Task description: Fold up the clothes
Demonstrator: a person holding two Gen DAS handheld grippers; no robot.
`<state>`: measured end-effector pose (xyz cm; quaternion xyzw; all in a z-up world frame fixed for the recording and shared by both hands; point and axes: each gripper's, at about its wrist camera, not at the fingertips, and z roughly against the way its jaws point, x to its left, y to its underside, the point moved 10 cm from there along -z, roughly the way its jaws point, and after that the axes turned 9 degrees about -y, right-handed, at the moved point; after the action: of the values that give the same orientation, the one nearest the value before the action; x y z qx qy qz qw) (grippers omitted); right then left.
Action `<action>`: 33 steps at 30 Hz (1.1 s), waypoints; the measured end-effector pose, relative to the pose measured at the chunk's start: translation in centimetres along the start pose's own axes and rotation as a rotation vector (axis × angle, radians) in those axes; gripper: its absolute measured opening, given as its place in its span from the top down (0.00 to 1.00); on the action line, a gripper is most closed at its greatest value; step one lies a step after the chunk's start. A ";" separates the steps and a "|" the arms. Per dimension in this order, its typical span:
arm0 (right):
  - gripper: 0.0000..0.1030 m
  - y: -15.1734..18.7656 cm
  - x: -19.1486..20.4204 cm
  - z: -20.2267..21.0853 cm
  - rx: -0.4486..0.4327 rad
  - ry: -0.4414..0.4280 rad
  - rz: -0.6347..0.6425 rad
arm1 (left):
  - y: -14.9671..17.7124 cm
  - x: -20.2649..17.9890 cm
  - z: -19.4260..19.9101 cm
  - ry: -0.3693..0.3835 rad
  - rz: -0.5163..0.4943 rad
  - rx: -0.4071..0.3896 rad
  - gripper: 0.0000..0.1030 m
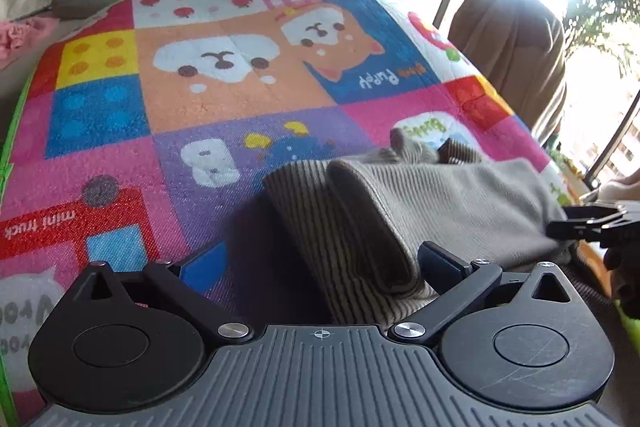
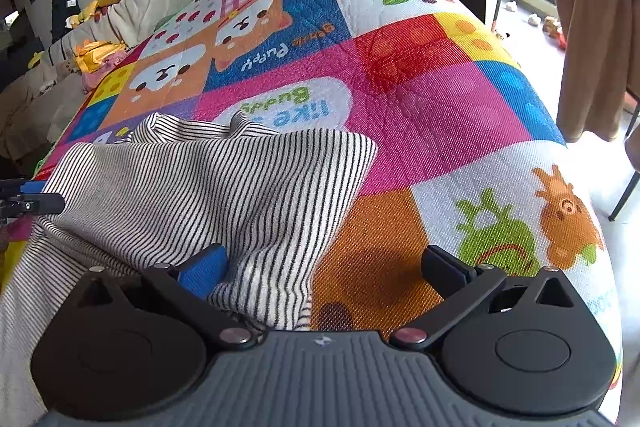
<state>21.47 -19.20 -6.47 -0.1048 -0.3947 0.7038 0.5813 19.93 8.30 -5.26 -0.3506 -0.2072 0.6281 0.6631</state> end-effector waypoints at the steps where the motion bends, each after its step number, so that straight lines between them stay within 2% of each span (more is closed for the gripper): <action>1: 0.00 -0.4 -0.2 0.5 -0.003 -0.021 -0.022 | -0.6 0.1 0.5 -0.028 -0.024 -0.027 0.00; 3: 0.00 -1.6 -0.6 1.7 -0.064 0.021 -0.020 | -1.8 0.4 1.3 -0.085 -0.076 -0.075 0.00; 6: 0.00 -2.9 -1.3 2.2 -0.104 0.115 0.021 | -1.9 0.5 0.1 -0.164 -0.187 -0.059 0.00; 9: 0.00 -2.0 -2.1 0.2 -0.012 0.168 0.043 | -1.3 0.6 -1.1 -0.196 -0.265 -0.037 0.00; 10: 0.00 -1.9 -2.4 -0.1 -0.010 0.158 0.038 | -1.2 0.7 -1.4 -0.203 -0.284 -0.031 0.00; 11: 0.00 -1.8 -2.6 -0.3 -0.008 0.147 0.031 | -1.6 0.8 -1.2 -0.187 -0.266 -0.028 0.00; 13: 0.00 -2.5 -3.0 0.3 -0.013 0.090 -0.032 | -2.6 0.8 -0.3 -0.079 -0.153 -0.019 0.00; 14: 0.00 -3.0 -3.0 0.8 -0.031 0.035 -0.077 | -3.0 0.8 -0.1 -0.024 -0.093 -0.004 0.00; 16: 0.00 -3.9 -3.0 1.1 -0.040 -0.135 -0.229 | -3.1 0.7 -0.6 0.089 0.042 0.085 0.00; 17: 0.00 -3.9 -3.0 0.6 -0.021 -0.185 -0.289 | -3.1 0.7 -1.0 0.129 0.096 0.127 0.00; 19: 0.00 -4.1 -3.1 -0.4 0.018 -0.280 -0.404 | -2.5 0.7 -2.3 0.118 0.120 0.189 0.00; 21: 0.00 -4.1 -3.0 -1.7 0.054 -0.305 -0.428 | -2.0 0.3 -3.2 0.115 0.119 0.214 0.00; 24: 0.00 -4.9 -2.3 -3.1 0.058 -0.288 -0.394 | -2.3 -0.5 -3.3 0.167 0.126 0.203 0.00; 26: 0.00 -5.5 -1.2 -4.4 0.067 -0.319 -0.391 | -2.4 -1.1 -3.3 0.202 0.132 0.196 0.00; 29: 0.00 -6.1 0.4 -5.7 0.064 -0.315 -0.334 | -2.7 -1.9 -3.3 0.255 0.140 0.186 0.00; 32: 0.00 -5.3 2.5 -5.0 0.096 -0.454 -0.309 | -2.9 -2.7 -3.3 0.307 0.147 0.175 0.00; 33: 0.00 -5.2 2.4 -4.8 0.098 -0.439 -0.288 | -3.0 -2.9 -3.3 0.324 0.150 0.172 0.00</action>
<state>27.54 -14.92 -5.41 0.1360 -0.4876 0.6379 0.5803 24.01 4.88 -4.78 -0.4038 -0.0166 0.6263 0.6666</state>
